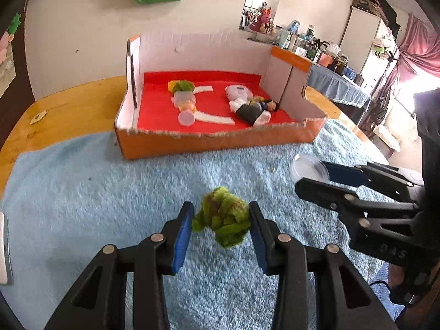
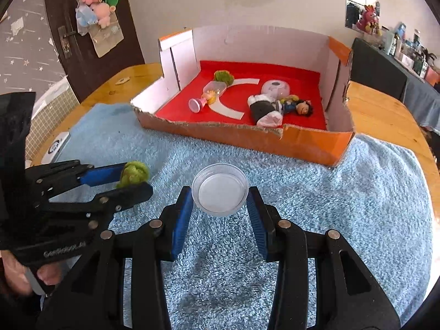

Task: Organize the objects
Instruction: 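Lift the pom-pom and lid and carry both over the red mat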

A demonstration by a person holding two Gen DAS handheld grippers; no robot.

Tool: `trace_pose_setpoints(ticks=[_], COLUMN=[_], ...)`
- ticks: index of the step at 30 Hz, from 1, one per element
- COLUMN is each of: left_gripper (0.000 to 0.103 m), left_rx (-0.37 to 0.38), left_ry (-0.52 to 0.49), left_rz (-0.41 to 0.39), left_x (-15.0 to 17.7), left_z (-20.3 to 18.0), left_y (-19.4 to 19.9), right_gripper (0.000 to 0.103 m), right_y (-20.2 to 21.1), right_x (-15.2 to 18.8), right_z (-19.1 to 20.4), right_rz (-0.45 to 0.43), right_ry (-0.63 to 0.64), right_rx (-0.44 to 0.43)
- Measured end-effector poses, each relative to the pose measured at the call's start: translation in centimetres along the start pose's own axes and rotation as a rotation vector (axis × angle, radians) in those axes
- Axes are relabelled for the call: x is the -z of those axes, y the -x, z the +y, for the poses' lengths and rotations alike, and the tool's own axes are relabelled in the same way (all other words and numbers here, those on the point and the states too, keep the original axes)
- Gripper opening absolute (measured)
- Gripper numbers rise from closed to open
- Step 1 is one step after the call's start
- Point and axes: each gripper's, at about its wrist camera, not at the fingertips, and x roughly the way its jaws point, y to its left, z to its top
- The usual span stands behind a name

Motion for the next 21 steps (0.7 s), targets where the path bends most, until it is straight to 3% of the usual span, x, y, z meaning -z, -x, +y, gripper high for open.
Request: trace_pose_setpoints(ticks=[21], left_gripper=[0.042], left_rx=[-0.012], left_ry=[-0.012], left_rz=[-0.066], left_x=[-7.2], left_z=[0.3], left_y=[-0.4], right_gripper=[0.039], right_y=[1.5], right_x=[-4.8], right_z=[-1.0], right_rz=[-0.061], right_ry=[0.005], right_rx=[-0.034])
